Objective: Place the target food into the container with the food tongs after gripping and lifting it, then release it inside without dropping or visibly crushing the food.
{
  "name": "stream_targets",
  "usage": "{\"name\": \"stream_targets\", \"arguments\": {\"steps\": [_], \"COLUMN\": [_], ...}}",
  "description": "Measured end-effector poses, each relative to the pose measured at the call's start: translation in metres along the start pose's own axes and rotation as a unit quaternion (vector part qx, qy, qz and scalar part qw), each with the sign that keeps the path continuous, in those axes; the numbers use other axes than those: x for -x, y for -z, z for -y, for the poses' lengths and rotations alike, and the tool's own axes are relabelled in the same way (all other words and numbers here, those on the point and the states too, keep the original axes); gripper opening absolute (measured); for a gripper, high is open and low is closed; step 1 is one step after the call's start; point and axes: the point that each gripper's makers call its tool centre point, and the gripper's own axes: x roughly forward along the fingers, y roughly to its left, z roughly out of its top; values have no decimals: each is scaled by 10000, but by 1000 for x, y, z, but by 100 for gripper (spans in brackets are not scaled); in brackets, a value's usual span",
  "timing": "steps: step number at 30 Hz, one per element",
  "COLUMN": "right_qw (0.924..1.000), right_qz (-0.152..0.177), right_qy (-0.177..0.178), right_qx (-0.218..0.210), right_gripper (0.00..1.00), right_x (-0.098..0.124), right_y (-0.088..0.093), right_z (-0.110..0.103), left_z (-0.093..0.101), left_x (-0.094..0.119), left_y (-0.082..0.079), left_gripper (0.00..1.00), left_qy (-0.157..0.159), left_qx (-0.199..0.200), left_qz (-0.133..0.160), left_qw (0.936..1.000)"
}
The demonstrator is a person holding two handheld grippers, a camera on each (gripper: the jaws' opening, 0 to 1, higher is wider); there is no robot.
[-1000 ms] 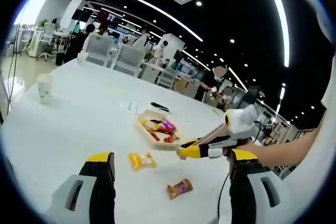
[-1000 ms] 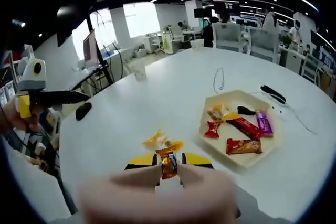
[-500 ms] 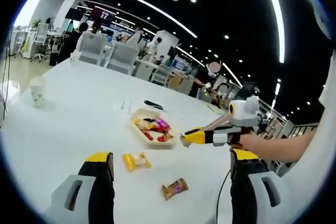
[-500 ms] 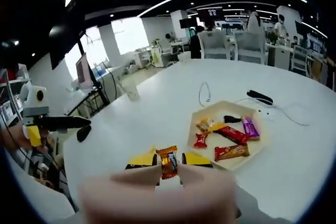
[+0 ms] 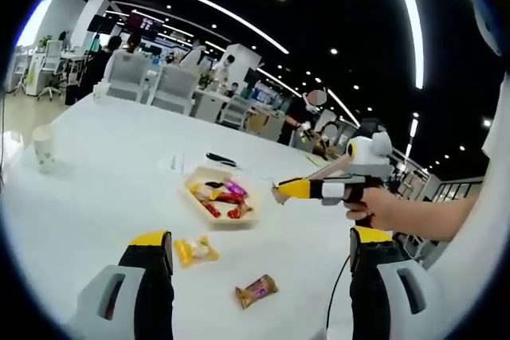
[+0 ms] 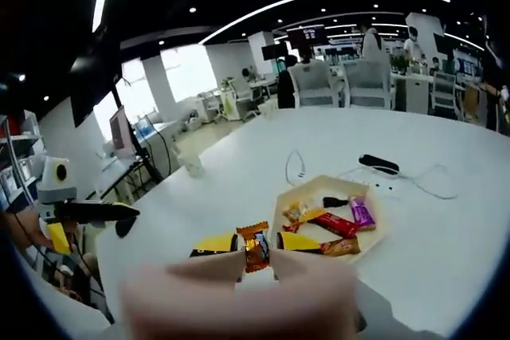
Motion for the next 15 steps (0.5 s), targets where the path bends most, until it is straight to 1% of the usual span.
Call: {"name": "stream_targets", "arguments": {"steps": [4, 7, 8, 11, 15], "right_qw": [9999, 9998, 9997, 9997, 9995], "right_qz": [117, 199, 223, 242, 329], "right_qy": [8, 21, 20, 36, 32], "right_qx": [12, -8, -64, -12, -28], "right_gripper": [18, 18, 18, 18, 18], "right_x": [2, 3, 2, 0, -1], "right_y": [-10, -16, -17, -19, -26], "right_z": [3, 8, 9, 10, 10], "left_z": [2, 1, 1, 2, 1], "left_x": [0, 0, 1, 2, 2], "left_y": [-2, -1, 0, 1, 3], "left_gripper": [92, 92, 92, 92, 92], "left_qy": [-24, -55, -61, -68, -83], "left_qx": [-12, -27, -23, -9, -27], "left_qz": [62, 58, 56, 83, 29], "left_qw": [10000, 10000, 10000, 9999, 10000]}}
